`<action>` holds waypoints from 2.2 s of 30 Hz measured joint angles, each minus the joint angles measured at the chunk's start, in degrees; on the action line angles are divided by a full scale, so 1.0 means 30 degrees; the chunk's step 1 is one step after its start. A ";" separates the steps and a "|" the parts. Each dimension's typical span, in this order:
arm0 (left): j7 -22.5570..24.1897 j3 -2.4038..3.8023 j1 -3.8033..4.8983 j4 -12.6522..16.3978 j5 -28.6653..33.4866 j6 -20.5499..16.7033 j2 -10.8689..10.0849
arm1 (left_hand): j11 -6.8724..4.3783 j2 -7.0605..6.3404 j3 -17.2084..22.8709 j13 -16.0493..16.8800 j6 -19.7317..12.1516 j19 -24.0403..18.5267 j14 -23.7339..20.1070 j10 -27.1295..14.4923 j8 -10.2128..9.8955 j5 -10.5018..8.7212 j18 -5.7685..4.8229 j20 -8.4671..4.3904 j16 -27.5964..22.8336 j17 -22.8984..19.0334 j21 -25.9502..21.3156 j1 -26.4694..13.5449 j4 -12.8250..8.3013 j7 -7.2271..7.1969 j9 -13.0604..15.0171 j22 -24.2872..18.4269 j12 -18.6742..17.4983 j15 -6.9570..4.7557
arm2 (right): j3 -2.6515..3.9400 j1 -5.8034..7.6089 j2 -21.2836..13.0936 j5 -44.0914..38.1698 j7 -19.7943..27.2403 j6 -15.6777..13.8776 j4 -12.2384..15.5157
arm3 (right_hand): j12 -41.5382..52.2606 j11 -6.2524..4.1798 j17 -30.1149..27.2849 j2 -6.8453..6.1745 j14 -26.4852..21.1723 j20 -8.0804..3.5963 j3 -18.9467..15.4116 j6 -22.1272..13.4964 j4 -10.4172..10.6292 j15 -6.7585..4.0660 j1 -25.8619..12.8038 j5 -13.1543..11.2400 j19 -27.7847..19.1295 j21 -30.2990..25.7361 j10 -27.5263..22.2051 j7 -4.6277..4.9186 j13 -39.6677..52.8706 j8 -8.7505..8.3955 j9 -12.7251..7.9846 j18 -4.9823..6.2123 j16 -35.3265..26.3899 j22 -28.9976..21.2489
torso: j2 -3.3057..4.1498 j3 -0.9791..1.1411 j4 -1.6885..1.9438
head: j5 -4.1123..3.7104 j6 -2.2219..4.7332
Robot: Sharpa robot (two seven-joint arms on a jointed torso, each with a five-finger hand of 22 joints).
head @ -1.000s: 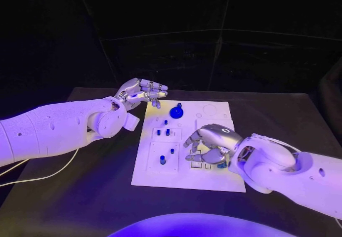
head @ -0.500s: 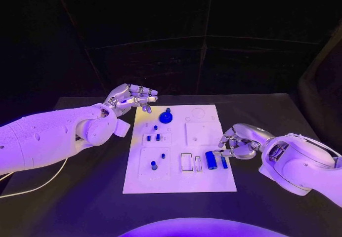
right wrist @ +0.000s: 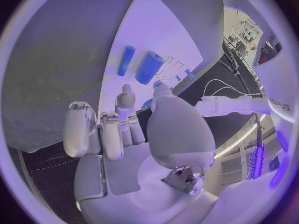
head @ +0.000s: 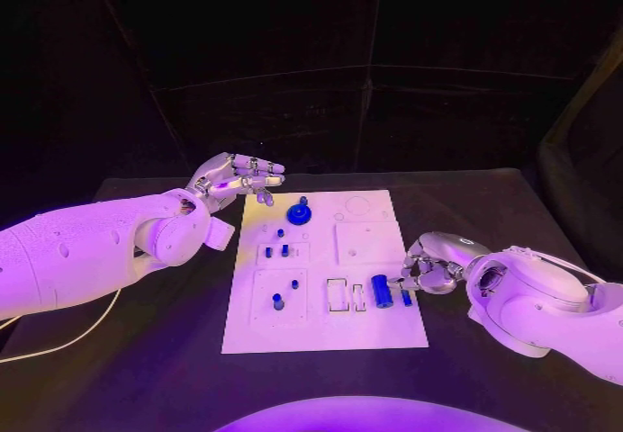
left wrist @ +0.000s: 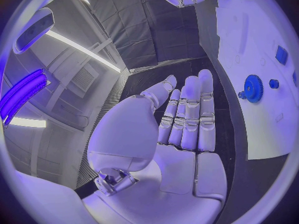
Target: Assemble the parts on the task board
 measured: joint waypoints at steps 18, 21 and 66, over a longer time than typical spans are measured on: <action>-0.0003 0.0000 0.0000 -0.0018 0.0000 0.0044 -0.0022 | 0.0000 0.0000 0.0001 0.0003 0.0000 0.0000 0.0000 0.0000 0.0000 0.0000 0.0001 0.0000 0.0000 -0.0014 0.0000 0.0000 0.0001 0.0000 0.0000 0.0002 0.0000 0.0000 | 0.0001 -0.0639 0.1476 -0.0974 -0.0810 0.0817 -0.0698 | 0.1375 0.0073 -0.0001 0.0121 0.0001 0.0066 -0.0437 -0.0523 0.0016 0.0002 -0.0122 -0.0171 0.0065 0.0076 0.0350 0.0091 0.1670 0.0400 0.0517 0.0001 0.0000 0.0215 | 0.0024 -0.0013 0.0007 | 0.0086 -0.0104; -0.0004 0.0000 0.0000 -0.0018 0.0000 0.0052 -0.0026 | 0.0000 0.0000 0.0001 0.0003 0.0000 0.0000 0.0000 0.0000 0.0000 0.0000 -0.0001 0.0000 0.0000 -0.0013 0.0001 0.0000 0.0000 0.0000 0.0000 0.0002 0.0000 0.0000 | 0.0001 -0.0750 0.1693 -0.1043 -0.0851 0.0973 -0.0780 | 0.1604 0.0073 0.0000 0.0121 0.0001 0.0066 -0.0437 -0.0580 0.0017 0.0002 -0.0122 -0.0171 0.0064 0.0076 0.0350 0.0033 0.1936 0.0473 0.0613 0.0002 0.0000 0.0262 | 0.0026 -0.0013 0.0007 | 0.0123 -0.0130; -0.0061 -0.0006 -0.0001 0.0019 0.0001 0.0184 -0.0012 | 0.0000 0.0000 -0.0055 -0.0012 0.0000 0.0000 -0.0067 0.0000 0.0000 0.0000 -0.0002 0.0000 0.0000 -0.0083 0.0001 0.0000 0.0058 0.0000 0.0000 -0.0056 -0.0001 0.0067 | 0.0012 -0.1140 0.3519 0.2386 -0.0263 -0.2315 -0.0213 | 0.2423 -0.0404 -0.0001 0.2589 -0.0028 -0.0169 -0.0739 -0.0660 -0.0056 -0.0306 0.1164 0.1648 0.0582 0.0630 0.0965 -0.0386 0.3425 0.1792 0.2308 -0.0296 0.0000 0.0644 | 0.0040 -0.0033 0.0035 | 0.0262 -0.0051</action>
